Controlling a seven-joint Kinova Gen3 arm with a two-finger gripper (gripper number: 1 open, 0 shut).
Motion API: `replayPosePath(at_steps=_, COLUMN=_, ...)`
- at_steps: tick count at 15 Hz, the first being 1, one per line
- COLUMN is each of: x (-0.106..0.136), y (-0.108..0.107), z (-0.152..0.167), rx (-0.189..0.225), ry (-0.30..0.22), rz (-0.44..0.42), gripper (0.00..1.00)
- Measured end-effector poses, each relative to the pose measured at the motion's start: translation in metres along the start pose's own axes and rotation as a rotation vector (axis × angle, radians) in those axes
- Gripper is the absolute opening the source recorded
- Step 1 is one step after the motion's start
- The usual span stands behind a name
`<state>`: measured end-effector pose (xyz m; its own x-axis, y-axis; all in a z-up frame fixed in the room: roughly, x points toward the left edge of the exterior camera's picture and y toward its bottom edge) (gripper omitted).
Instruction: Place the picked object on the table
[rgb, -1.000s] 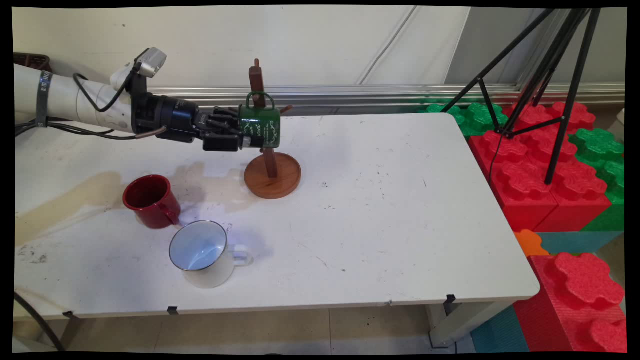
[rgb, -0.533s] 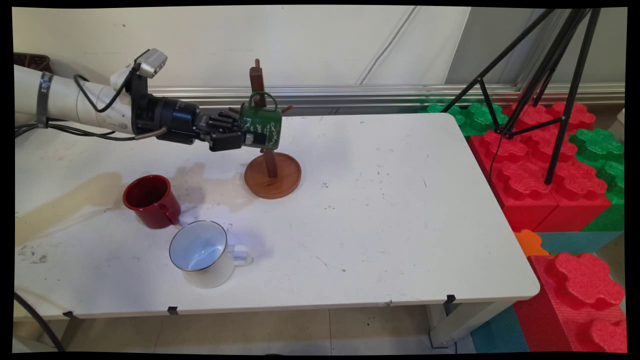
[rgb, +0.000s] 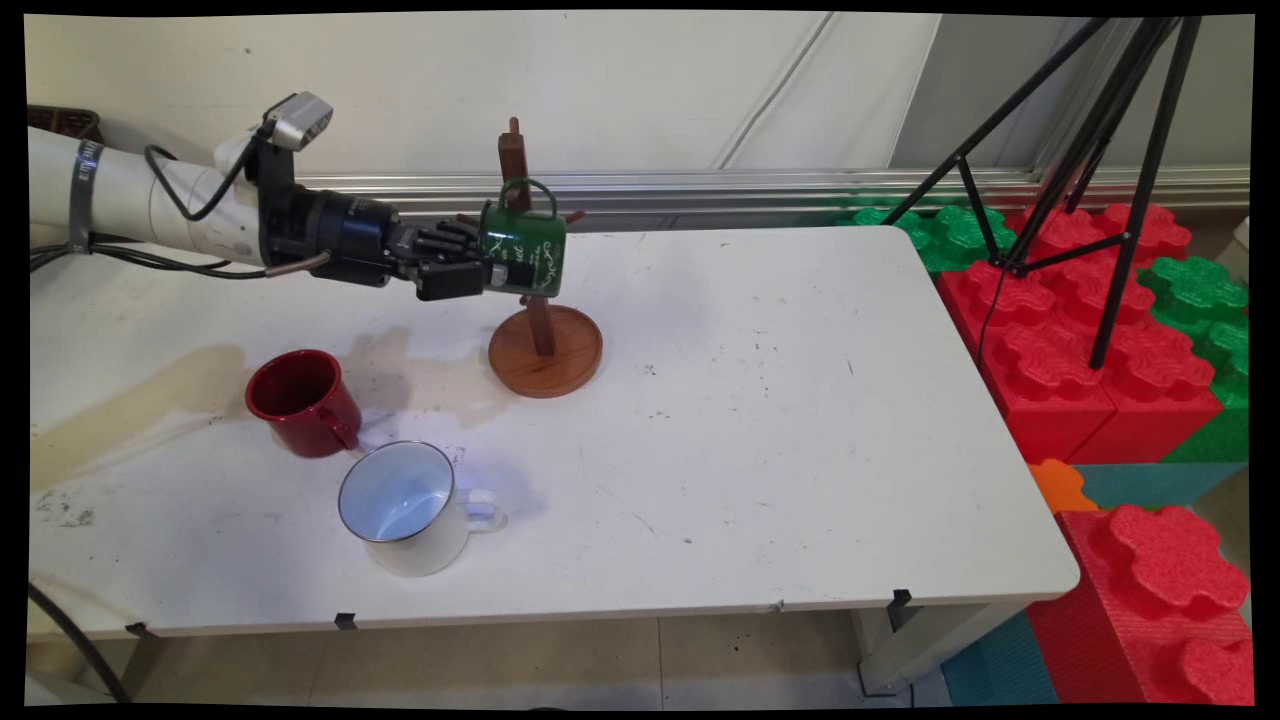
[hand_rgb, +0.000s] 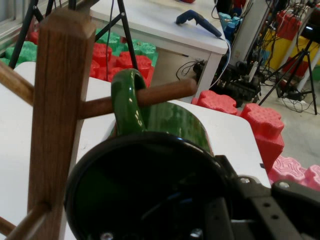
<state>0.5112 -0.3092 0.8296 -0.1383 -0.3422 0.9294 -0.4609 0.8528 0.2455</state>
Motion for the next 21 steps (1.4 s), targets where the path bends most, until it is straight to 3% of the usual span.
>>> replayPosePath(at_steps=13, x=0.009, y=0.034, z=-0.024, rx=-0.081, ry=-0.005, rz=0.036, gripper=0.00)
replayPosePath(at_steps=21, x=0.009, y=0.042, z=-0.061, rx=-0.079, ry=-0.064, rz=0.094, gripper=0.00)
